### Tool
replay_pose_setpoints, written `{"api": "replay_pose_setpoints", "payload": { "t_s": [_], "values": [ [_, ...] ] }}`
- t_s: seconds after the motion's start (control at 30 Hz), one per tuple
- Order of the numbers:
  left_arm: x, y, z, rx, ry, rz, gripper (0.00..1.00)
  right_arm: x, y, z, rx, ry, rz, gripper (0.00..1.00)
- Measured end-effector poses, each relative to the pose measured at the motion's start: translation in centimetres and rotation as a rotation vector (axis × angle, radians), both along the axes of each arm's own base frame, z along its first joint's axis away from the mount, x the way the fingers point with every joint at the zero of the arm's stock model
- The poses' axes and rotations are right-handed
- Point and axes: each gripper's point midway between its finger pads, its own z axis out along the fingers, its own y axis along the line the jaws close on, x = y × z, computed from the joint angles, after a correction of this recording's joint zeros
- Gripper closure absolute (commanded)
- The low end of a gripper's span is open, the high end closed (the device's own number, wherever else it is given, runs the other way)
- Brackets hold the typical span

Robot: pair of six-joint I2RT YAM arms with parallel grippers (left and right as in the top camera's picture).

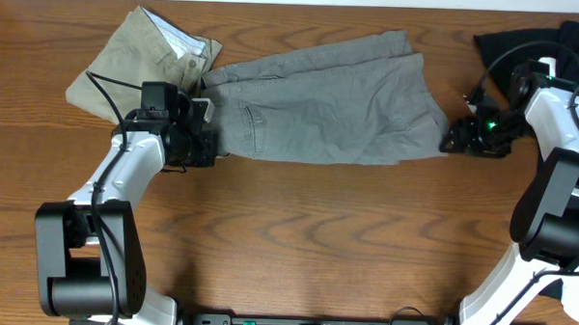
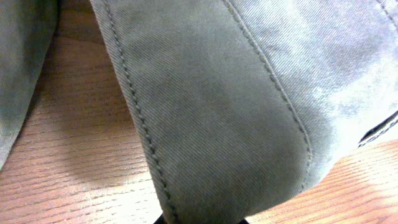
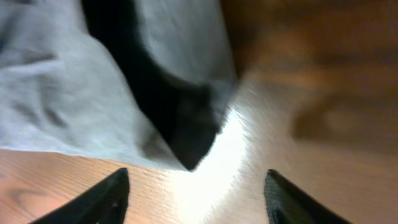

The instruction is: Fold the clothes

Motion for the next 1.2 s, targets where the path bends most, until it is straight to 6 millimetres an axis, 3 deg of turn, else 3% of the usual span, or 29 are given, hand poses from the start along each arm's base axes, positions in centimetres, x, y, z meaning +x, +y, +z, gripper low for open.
{"api": "replay_pose_setpoints", "payload": {
  "t_s": [0.13, 0.23, 0.3, 0.37, 0.43, 0.47, 0.67, 0.83, 1.0, 1.1, 1.17, 1.2],
  "values": [
    [0.0, 0.0, 0.0, 0.000, 0.000, 0.000, 0.94, 0.6, 0.8, -0.8, 0.035, -0.047, 0.013, 0.27],
    [0.0, 0.0, 0.0, 0.000, 0.000, 0.000, 0.94, 0.4, 1.5, -2.2, 0.057, -0.057, 0.002, 0.34],
    [0.0, 0.0, 0.0, 0.000, 0.000, 0.000, 0.94, 0.0, 2.1, -2.5, 0.082, -0.054, 0.000, 0.55],
    [0.0, 0.0, 0.0, 0.000, 0.000, 0.000, 0.94, -0.2, 2.6, -2.7, 0.102, -0.048, -0.001, 0.82],
    [0.0, 0.0, 0.0, 0.001, 0.001, 0.000, 0.94, -0.8, 3.2, -2.7, 0.130, -0.027, 0.007, 0.98],
    [0.0, 0.0, 0.0, 0.001, 0.000, 0.000, 0.94, -1.3, 3.6, -2.6, 0.145, -0.012, 0.018, 0.99],
    [0.0, 0.1, -0.1, 0.008, 0.001, 0.003, 0.94, -3.2, 3.0, -1.6, 0.123, 0.082, 0.033, 0.99],
    [-0.1, 0.3, -0.2, 0.019, 0.007, 0.006, 0.94, -3.7, -1.8, -0.3, -0.081, 0.159, -0.016, 0.99],
    [-0.7, 0.1, -0.3, 0.017, 0.033, 0.000, 0.94, -4.9, -3.8, -0.1, -0.184, 0.223, -0.055, 0.98],
    [-1.6, 0.0, -0.6, 0.019, 0.070, -0.002, 0.93, -5.5, -4.6, -0.1, -0.234, 0.255, -0.074, 0.64],
    [-2.3, 0.4, -0.7, 0.029, 0.101, 0.005, 0.87, -5.7, -5.3, -0.1, -0.269, 0.267, -0.085, 0.59],
    [-2.7, 0.5, -0.8, 0.033, 0.118, 0.005, 0.77, -5.9, -5.6, -0.1, -0.283, 0.275, -0.088, 0.59]
  ]
}}
